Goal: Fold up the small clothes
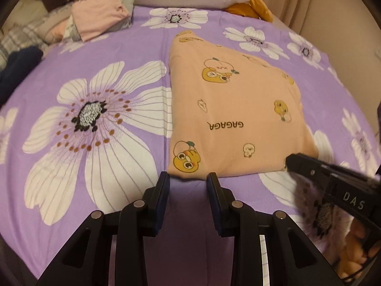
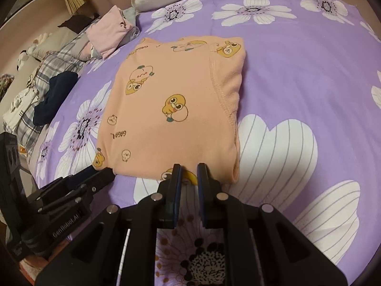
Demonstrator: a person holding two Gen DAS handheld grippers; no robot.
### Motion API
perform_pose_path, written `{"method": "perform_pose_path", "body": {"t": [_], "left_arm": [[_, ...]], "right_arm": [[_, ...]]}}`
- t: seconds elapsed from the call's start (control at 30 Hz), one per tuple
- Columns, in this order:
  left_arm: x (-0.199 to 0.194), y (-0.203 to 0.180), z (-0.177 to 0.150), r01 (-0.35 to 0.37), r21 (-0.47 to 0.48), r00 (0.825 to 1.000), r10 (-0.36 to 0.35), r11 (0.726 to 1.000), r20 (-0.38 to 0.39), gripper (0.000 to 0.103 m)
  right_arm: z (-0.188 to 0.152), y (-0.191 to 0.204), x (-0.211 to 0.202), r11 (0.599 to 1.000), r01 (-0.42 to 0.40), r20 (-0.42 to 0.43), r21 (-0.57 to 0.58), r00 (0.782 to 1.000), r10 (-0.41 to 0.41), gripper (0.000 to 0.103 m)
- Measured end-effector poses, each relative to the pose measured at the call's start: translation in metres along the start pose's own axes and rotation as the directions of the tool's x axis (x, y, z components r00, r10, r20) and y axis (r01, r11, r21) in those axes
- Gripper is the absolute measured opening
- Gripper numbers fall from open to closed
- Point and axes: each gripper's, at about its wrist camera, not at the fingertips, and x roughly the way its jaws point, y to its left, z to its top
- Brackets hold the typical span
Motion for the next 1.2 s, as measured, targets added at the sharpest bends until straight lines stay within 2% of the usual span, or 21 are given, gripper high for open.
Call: {"method": "perform_pose_path", "body": {"t": [0.13,0.47,0.53,0.6,0.73,0.77,0.87,0.9,0.97,1.03,1.1,1.13,1.17,1.2], "left_arm": [[0.001,0.001,0.002,0.005,-0.009,1.0,-0.005,1.0,-0.002,0.031],[-0.004,0.0,0.008,0.002,-0.009,0.999,-0.003,1.0,-0.034,0.031],[-0.01,0.007,0.015,0.055,-0.052,0.998,-0.057,0.997,-0.03,0.031],[-0.02,0.018,0.025,0.096,-0.107,0.995,-0.096,0.99,0.005,0.031],[-0.035,0.03,0.053,0.151,-0.117,0.986,-0.141,0.982,0.089,0.031],[-0.037,0.031,0.066,0.173,-0.11,0.982,-0.163,0.979,0.1,0.031],[-0.037,0.034,0.103,0.263,-0.088,0.953,-0.245,0.961,0.179,0.044],[-0.031,0.035,0.113,0.289,-0.098,0.947,-0.269,0.952,0.178,0.047],[-0.005,0.038,0.14,0.318,-0.133,0.946,-0.305,0.939,0.111,0.047],[0.02,0.035,0.151,0.301,-0.106,0.952,-0.293,0.948,0.084,0.047],[0.054,0.031,0.151,0.183,-0.08,0.983,-0.182,0.98,0.015,0.047],[0.072,0.031,0.149,0.151,-0.066,0.986,-0.155,0.986,-0.06,0.047],[0.09,0.032,0.145,0.185,-0.077,0.977,-0.192,0.98,-0.097,0.047],[0.092,0.037,0.145,0.206,-0.096,0.973,-0.214,0.974,-0.086,0.047]], "right_arm": [[0.001,0.006,-0.002,1.0,0.008,0.002,-0.013,1.0,-0.008,0.013],[0.002,-0.001,-0.006,0.999,-0.042,-0.003,0.016,0.999,0.042,0.014],[0.003,-0.004,-0.009,0.997,-0.069,0.011,0.03,0.998,0.069,0.015],[0.005,-0.008,-0.016,0.991,-0.121,0.034,0.05,0.992,0.119,0.018],[0.013,-0.014,-0.032,0.982,-0.174,0.099,0.07,0.981,0.166,0.018],[0.02,-0.016,-0.035,0.981,-0.179,0.115,0.071,0.979,0.17,0.018],[0.054,-0.021,-0.036,0.98,-0.177,0.15,0.096,0.975,0.161,0.018],[0.072,-0.024,-0.032,0.978,-0.175,0.156,0.11,0.975,0.157,0.018],[0.095,-0.03,-0.022,0.976,-0.167,0.155,0.141,0.977,0.145,0.018],[0.116,-0.039,-0.002,0.97,-0.176,0.131,0.167,0.979,0.155,0.018],[0.121,-0.047,0.021,0.973,-0.137,0.08,0.184,0.989,0.124,0.018],[0.12,-0.053,0.034,0.974,-0.106,0.048,0.201,0.994,0.099,0.018],[0.116,-0.063,0.048,0.966,-0.105,0.026,0.238,0.994,0.102,0.017],[0.115,-0.069,0.052,0.955,-0.125,0.036,0.27,0.992,0.12,0.011]]}}
